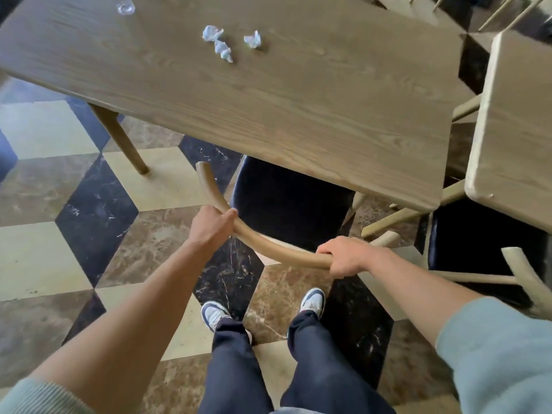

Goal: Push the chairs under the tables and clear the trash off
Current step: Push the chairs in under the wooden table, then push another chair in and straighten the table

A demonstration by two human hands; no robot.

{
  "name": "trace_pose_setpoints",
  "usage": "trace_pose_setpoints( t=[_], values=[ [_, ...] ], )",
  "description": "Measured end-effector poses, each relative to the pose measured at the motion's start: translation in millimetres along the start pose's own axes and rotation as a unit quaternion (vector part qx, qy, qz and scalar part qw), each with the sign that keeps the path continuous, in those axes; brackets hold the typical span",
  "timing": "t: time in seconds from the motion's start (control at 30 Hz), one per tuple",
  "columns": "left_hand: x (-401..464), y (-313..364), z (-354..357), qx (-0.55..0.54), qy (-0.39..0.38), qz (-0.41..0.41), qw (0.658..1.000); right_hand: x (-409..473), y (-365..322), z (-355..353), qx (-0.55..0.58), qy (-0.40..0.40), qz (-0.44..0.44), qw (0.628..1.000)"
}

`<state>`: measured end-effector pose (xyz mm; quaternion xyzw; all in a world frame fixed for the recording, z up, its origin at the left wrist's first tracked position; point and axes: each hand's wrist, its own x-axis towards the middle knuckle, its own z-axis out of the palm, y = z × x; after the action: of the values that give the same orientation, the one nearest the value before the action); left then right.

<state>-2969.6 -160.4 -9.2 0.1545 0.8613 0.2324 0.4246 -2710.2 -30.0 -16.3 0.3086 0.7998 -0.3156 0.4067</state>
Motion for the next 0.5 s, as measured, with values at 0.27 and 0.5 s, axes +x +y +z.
trace_pose_setpoints(
  t=[0.27, 0.5],
  values=[
    [-13.0, -1.5, -7.0, 0.024, -0.066, 0.004, 0.998, -14.3, 3.7, -18.5, 0.18, 0.009, 0.052, 0.982],
    [2.6, -44.1, -109.5, -0.002, -0.1, 0.018, 0.995, 18.0, -119.6, -79.7, 0.201, 0.123, 0.015, 0.972]
  ],
)
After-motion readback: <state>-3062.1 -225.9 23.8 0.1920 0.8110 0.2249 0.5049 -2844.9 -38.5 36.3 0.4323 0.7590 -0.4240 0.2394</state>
